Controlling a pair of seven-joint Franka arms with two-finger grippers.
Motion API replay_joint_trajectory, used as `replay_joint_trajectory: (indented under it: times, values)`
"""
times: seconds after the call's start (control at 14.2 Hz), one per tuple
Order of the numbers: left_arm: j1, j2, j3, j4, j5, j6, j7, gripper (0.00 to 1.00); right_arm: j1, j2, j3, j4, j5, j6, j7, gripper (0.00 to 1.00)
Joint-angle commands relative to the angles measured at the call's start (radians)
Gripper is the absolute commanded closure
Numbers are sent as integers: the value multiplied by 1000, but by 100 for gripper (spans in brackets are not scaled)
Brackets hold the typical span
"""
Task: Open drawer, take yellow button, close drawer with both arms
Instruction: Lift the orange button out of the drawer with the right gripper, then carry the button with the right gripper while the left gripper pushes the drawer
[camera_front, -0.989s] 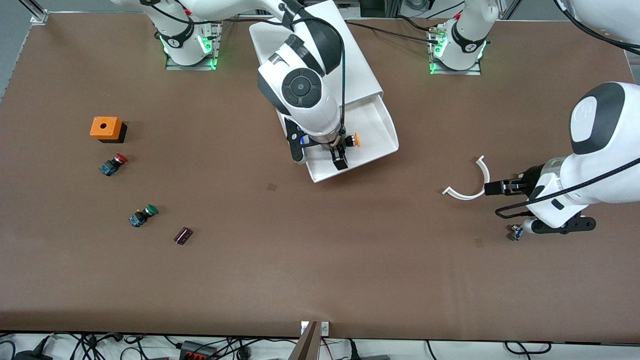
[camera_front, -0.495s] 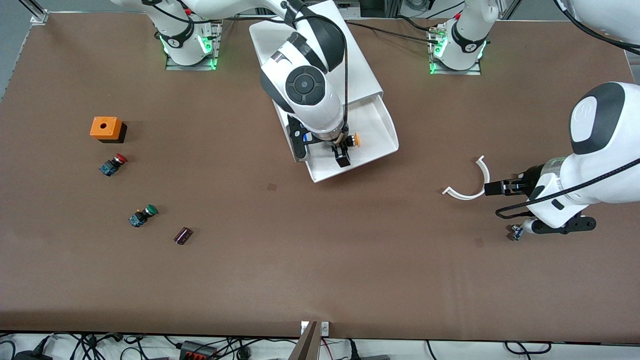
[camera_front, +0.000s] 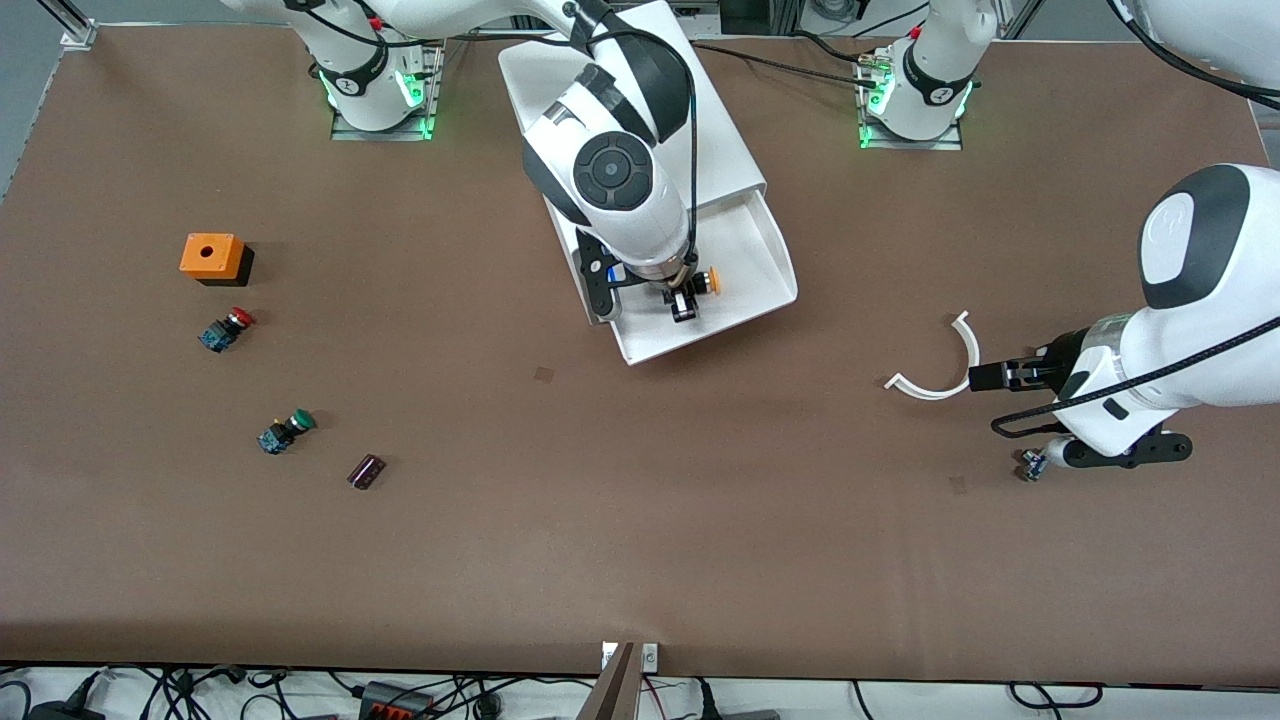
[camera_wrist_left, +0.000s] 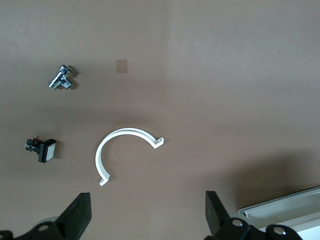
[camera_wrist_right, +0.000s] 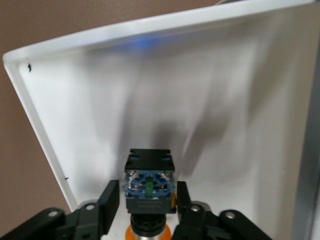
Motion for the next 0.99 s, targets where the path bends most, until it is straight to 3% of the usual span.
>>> replay_joint_trajectory:
  times: [0.0,0.57,0.92]
  values:
    - [0,11,-3,27,11,-4,-10,0,12,13,1,29,12,-17,25,91]
    - [-3,11,-4,27,11,-4,-12,0,-9,1,-2,95,19,-19,29,97]
    - [-13,11,-13,27,9,-4,-86,0,-92,-45,-10,124,21,-20,-54,98]
